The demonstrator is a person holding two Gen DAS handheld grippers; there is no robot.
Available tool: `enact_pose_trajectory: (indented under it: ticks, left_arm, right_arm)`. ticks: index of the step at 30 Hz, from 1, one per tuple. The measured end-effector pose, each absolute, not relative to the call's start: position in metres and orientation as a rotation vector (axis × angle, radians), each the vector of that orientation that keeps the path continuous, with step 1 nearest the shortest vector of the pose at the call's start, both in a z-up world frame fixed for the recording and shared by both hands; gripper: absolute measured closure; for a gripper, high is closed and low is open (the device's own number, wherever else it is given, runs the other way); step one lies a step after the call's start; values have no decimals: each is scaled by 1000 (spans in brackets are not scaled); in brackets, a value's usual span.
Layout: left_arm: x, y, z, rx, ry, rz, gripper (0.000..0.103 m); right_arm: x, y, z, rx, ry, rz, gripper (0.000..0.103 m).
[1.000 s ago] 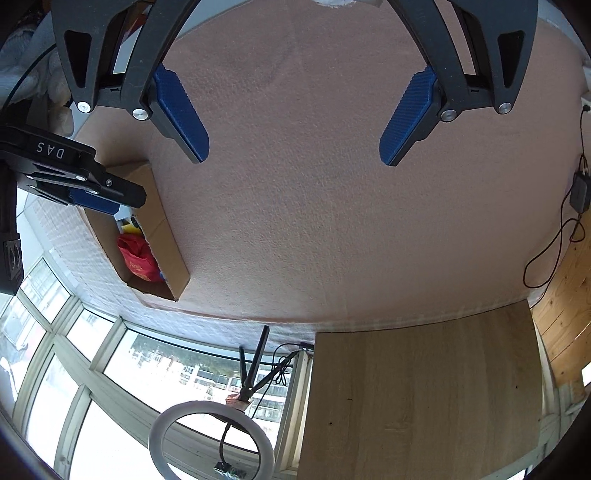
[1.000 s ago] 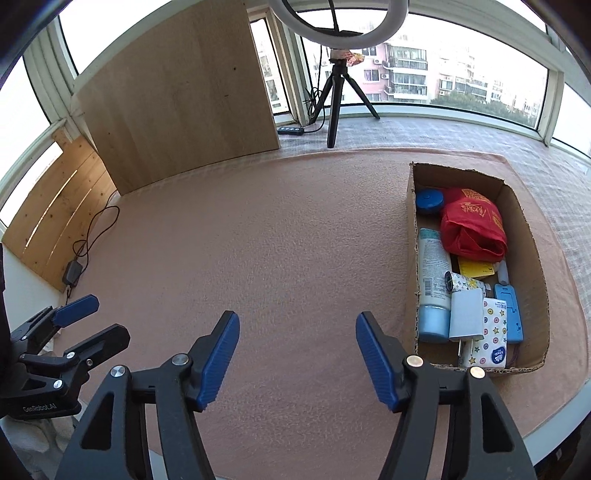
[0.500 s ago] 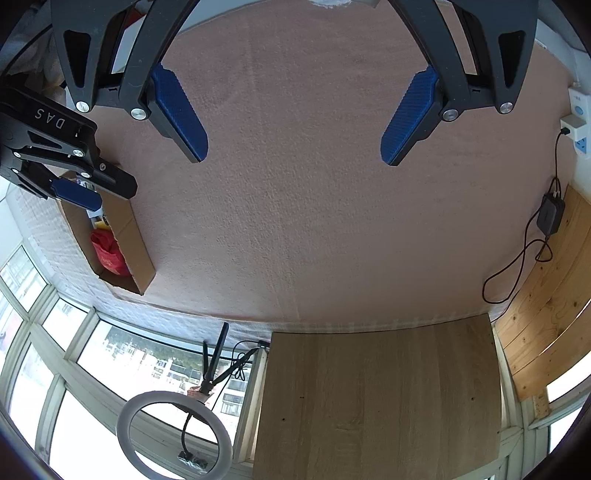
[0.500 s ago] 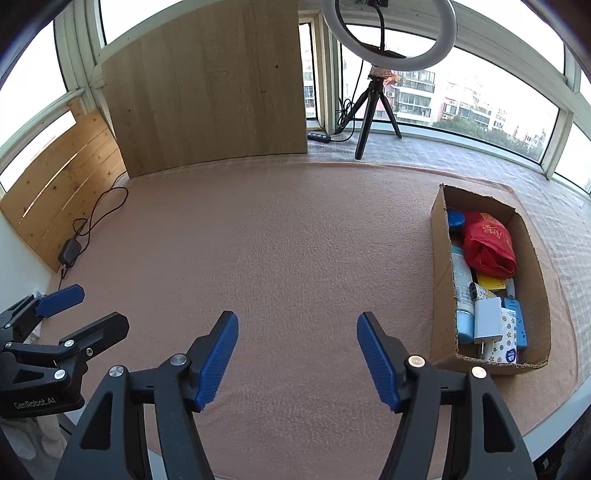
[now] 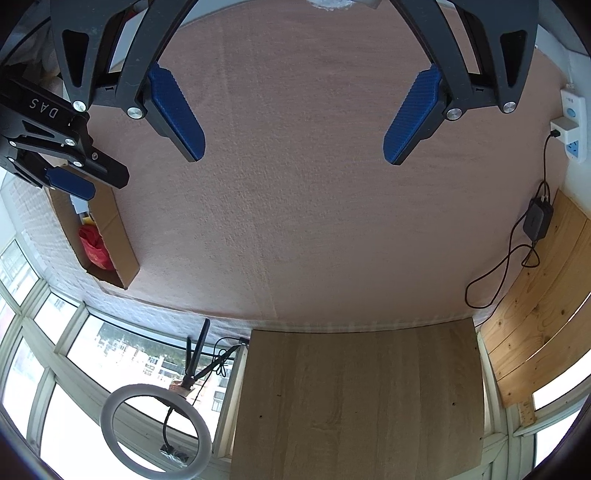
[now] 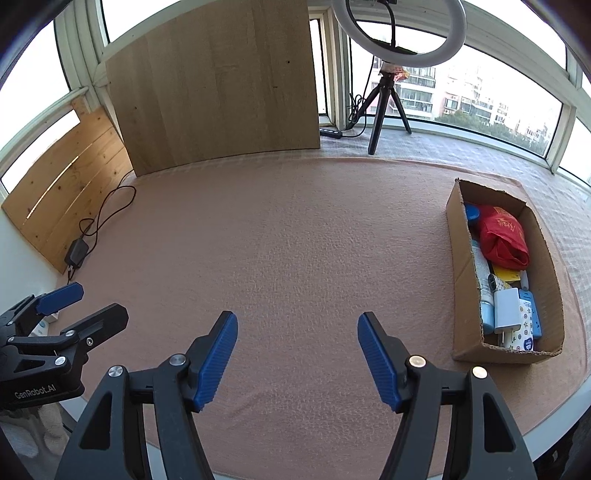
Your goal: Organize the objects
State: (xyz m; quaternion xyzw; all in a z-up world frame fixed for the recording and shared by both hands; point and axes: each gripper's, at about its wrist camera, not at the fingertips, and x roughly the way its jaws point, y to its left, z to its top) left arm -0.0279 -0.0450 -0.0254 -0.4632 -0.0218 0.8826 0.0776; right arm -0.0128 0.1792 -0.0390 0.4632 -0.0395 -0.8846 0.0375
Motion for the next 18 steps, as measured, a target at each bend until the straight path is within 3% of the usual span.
enact_pose_trajectory:
  ticks: [18]
  left_arm:
    - [-34, -59, -35, -1402, -57, 2670, 3]
  right_arm:
    - [-13, 170, -38, 1443, -116, -2704, 39]
